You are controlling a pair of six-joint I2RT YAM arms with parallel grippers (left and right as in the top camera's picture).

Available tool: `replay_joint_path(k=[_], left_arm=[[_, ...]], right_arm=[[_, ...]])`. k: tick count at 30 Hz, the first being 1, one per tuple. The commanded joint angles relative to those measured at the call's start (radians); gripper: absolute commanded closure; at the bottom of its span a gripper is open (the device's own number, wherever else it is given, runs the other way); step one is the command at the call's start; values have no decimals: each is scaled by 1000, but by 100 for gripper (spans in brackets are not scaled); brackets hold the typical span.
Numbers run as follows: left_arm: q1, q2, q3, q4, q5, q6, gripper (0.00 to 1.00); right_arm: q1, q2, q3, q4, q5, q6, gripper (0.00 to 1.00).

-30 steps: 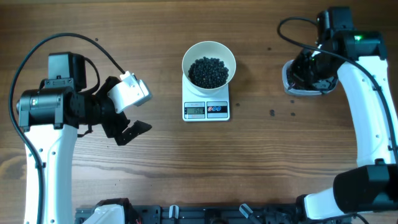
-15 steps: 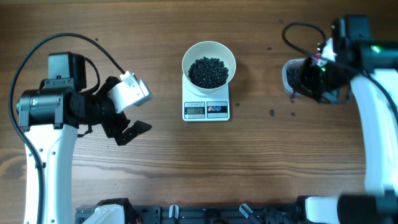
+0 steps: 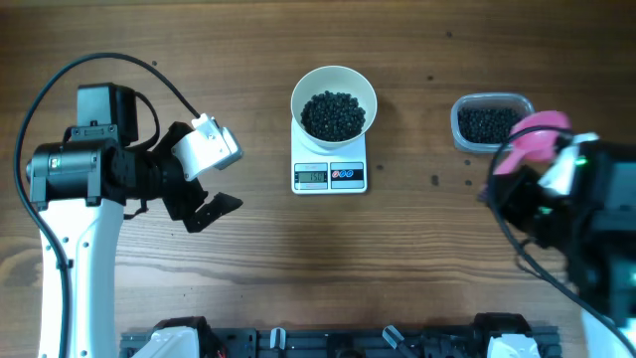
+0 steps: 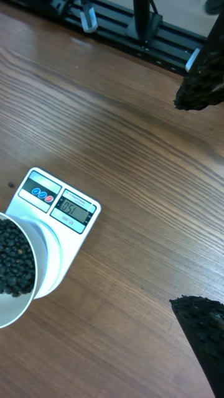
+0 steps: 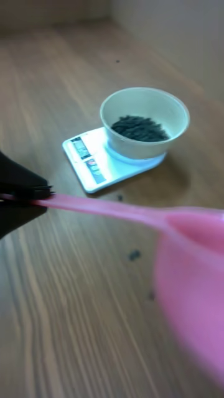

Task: Scoop item into bowl and weigh 150g on scale
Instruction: 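Carry the pink scoop down toward the table right of the scale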

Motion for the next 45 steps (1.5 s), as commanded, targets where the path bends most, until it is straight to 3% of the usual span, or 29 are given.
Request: replay_joint_path(k=[1,5,10,15,24,30,33,36,40,45], left_arm=[[4,-10,19,-1,22,20,0],[4,-10,19,-1,22,20,0],[4,-10,19,-1,22,20,0],[4,-10,19,-1,22,20,0],[4,-10,19,-1,22,20,0],[4,-10,19,-1,22,20,0],[4,-10,19,-1,22,20,0],[4,-10,19,-1,22,20,0],[4,-10,19,-1,22,20,0],[4,-10,19,-1,22,20,0]], right_arm=[[3,-79,-257,103,-163,109,96],[3,-103,-459,276,-252,155,96],[3,-98,-581,454,-190,159,96],[3,-75,-623,467,-66,155,93],[3,54,-661,561,-107,155,95],[3,141,-661,582,-117,178,84],[3,164,-660,594,-137,178,74],[3,168,-660,607,-146,183,34],[3,164,-652,606,-146,212,1],[3,156,-623,580,-135,212,0]])
